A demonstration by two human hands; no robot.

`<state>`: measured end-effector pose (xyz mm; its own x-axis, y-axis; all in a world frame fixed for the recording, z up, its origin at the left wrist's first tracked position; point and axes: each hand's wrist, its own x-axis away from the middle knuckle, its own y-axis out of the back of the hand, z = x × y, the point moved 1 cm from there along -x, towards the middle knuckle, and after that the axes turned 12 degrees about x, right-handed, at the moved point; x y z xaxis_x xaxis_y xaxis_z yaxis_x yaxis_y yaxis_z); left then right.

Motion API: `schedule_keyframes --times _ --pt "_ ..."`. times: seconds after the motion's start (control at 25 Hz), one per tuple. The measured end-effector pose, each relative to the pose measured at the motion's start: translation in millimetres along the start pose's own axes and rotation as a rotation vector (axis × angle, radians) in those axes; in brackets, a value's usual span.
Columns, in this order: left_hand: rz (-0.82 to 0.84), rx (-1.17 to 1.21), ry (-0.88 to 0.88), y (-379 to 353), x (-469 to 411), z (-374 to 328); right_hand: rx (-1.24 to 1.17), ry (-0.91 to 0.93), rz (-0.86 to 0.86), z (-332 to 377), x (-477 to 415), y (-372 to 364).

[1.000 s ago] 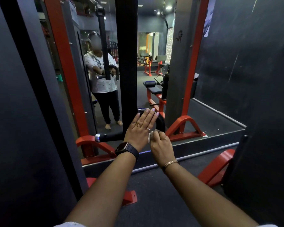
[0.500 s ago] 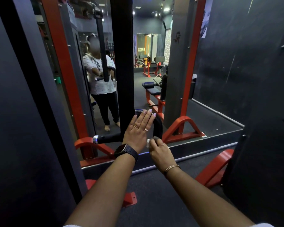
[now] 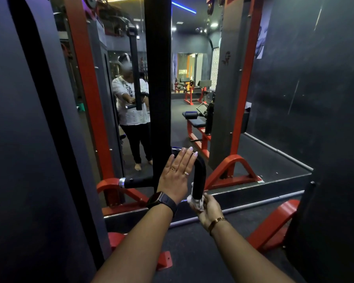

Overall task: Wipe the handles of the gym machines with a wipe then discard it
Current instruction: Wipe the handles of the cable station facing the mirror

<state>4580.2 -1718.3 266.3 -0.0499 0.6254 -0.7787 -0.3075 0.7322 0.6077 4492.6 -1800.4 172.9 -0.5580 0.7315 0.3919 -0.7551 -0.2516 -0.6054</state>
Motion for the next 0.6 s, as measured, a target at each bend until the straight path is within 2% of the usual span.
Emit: schedule_keyframes --times 0.08,0.24,0.32,0.4,0.48,0.6 --pt "0.020 -0.020 -0.005 2 -1 1 -0.154 -0.052 0.072 2 -4 -11" --pt "0.055 -0.036 -0.021 7 -1 3 0.057 -0.033 0.100 5 -9 -9" --pt "0.063 -0.038 -0.017 8 -1 3 0.076 -0.033 0.059 10 -12 -5" --pt "0.068 -0.042 -0.017 9 -1 2 0.125 -0.059 0.090 15 -11 -7" --pt "0.079 -0.049 -0.032 9 -1 1 0.333 -0.039 0.052 23 -10 -14" --pt "0.081 -0.055 -0.036 9 0 1 0.693 0.040 -0.106 49 -9 -28"
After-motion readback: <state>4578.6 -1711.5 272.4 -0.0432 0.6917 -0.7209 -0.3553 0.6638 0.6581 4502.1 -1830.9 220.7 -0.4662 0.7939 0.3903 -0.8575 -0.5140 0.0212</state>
